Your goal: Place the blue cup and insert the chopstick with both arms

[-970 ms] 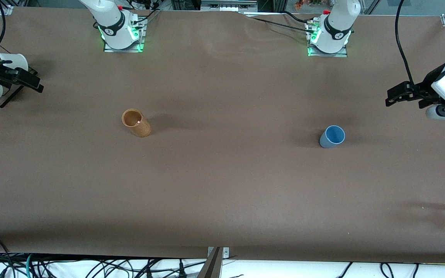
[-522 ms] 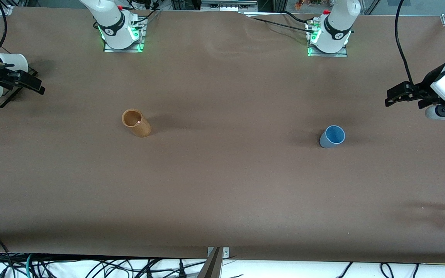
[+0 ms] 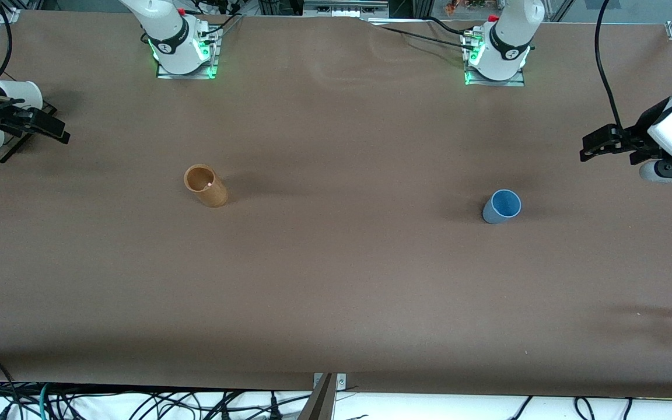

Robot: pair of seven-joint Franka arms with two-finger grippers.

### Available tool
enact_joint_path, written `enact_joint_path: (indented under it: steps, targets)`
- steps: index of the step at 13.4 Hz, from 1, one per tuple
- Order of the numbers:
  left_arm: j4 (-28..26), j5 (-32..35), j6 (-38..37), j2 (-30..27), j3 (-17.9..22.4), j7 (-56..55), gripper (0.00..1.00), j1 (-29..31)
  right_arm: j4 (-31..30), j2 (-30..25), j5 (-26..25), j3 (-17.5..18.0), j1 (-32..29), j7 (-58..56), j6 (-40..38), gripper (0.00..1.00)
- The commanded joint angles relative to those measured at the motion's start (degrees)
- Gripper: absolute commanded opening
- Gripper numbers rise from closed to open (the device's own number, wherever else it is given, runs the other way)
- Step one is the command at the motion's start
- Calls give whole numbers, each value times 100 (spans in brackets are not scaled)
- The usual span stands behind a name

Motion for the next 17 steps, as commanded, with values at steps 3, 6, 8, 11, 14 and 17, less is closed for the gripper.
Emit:
enact_joint_path:
  steps: [3, 6, 8, 11, 14, 17]
  targets:
    - [53, -117, -58, 21, -10, 28, 100, 14, 70, -5, 82, -16, 3, -78, -222, 100]
    - [79, -143, -6, 222, -10, 10, 100, 50, 79, -5, 82, -16, 3, -52, -214, 100]
    - [96, -152, 4, 512, -10, 19, 100, 6, 79, -5, 82, -7, 3, -60, -214, 100]
    - [88, -135, 73, 793, -19, -51, 100, -12, 79, -5, 82, -16, 3, -60, -222, 100]
    - [79, -82, 292, 1276, -37, -60, 100, -73, 79, -5, 82, -16, 3, -69, -266, 100]
    - [-193, -91, 951, 1540, -195, -51, 100, -91, 79, -5, 82, -16, 3, -60, -284, 100]
